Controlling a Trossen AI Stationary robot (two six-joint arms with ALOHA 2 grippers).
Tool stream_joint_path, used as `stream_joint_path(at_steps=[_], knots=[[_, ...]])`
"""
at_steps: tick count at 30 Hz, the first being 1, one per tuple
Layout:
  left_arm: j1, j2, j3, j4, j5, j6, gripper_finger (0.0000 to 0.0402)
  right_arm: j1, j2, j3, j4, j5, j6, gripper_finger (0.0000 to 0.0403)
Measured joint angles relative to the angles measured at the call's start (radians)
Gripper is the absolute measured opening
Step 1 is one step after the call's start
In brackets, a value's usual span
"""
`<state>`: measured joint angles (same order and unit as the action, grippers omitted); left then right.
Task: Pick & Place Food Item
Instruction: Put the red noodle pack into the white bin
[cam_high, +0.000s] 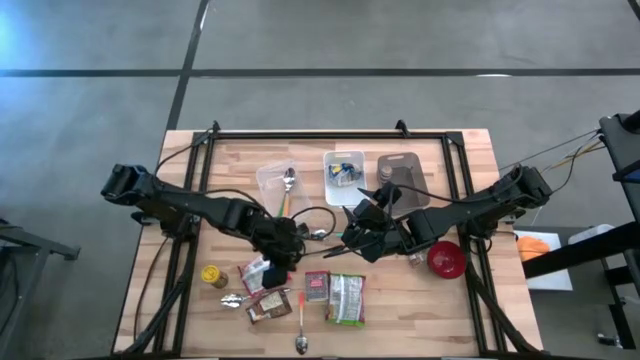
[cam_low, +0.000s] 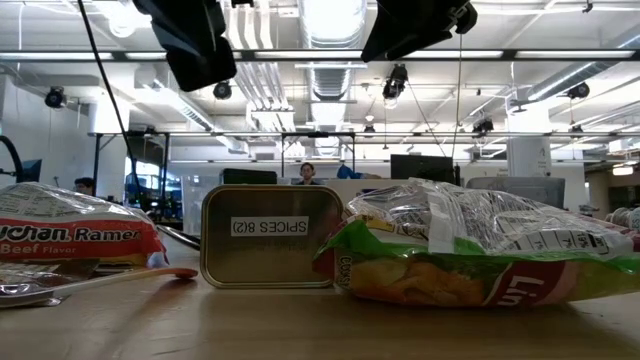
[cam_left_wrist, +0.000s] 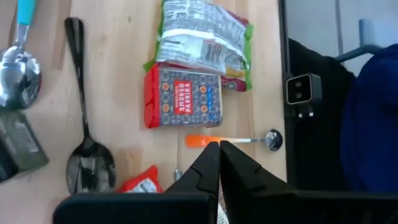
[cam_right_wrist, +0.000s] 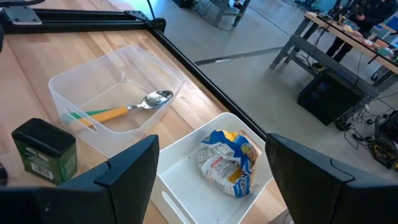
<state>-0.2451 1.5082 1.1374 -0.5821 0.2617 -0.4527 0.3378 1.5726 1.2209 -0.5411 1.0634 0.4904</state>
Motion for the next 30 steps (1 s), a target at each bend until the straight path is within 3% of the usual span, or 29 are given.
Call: stream_joint_path(at_steps=[5, 24, 30], knots=[[0.000, 0.000, 0.000, -0.001, -0.002, -0.069, 0.0015, 0.000, 0.000, 0.000, 0.000, 0.000, 0.000, 0.0293], [0.003, 0.000, 0.000, 0.000, -0.024, -0.099, 0.0015, 0.000, 0.000, 0.000, 0.000, 0.000, 0.000, 0.0293], [0.003, 0.000, 0.001, -0.082, -0.099, -0.188, 0.0015, 0.000, 0.000, 0.000, 0.001, 0.000, 0.000, 0.0293]])
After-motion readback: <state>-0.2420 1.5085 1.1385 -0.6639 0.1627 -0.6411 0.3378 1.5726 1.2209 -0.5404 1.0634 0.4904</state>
